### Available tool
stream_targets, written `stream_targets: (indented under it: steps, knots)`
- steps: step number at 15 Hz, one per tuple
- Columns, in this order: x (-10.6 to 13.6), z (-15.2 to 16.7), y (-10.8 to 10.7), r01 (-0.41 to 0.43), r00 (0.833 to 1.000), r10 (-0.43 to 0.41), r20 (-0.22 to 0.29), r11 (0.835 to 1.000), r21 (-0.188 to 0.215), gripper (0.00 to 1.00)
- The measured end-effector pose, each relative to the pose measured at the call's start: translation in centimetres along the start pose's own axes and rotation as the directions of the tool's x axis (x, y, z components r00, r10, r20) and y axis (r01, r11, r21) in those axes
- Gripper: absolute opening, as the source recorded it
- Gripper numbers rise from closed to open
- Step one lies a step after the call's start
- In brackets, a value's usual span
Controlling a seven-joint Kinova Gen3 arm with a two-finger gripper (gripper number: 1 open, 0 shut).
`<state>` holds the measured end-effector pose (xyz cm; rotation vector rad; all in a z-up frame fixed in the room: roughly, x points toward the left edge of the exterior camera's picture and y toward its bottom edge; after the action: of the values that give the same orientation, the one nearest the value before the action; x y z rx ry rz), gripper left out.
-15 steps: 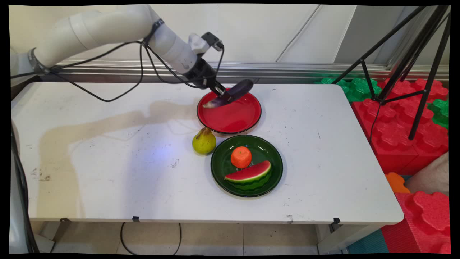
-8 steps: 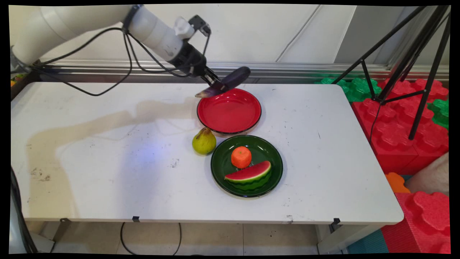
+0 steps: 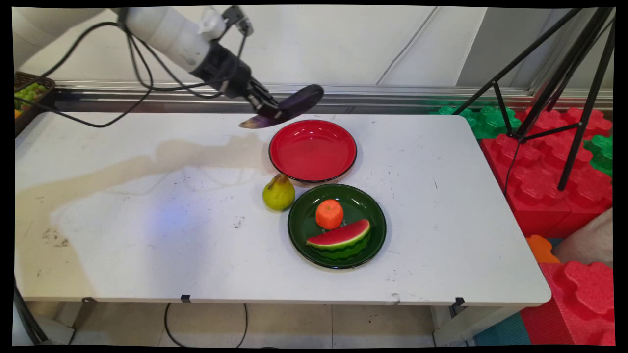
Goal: Place the picked object on the table
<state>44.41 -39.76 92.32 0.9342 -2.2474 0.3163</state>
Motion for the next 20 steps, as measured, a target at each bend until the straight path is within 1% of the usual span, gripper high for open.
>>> stream_targets:
  steps: [2,5,10,14,17,20]
  knots:
    - [-1.1,-1.8,0.3,-0.018,1.000,0.019,0.017,1.000,-0.015,0.00]
    - [-2.5,-3.7,0.7,-0.037,0.998,0.038,0.042,0.999,-0.028,0.00]
    - [-5.7,-6.5,0.9,-0.094,0.988,0.100,0.117,0.994,-0.057,0.00]
    - [-8.4,-7.4,0.9,-0.106,0.978,0.117,0.173,0.992,-0.073,0.00]
    - [-10.3,-7.2,0.9,-0.097,0.971,0.112,0.213,0.992,-0.080,0.00]
    - [-11.8,-6.6,0.8,-0.086,0.965,0.102,0.240,0.993,-0.076,0.00]
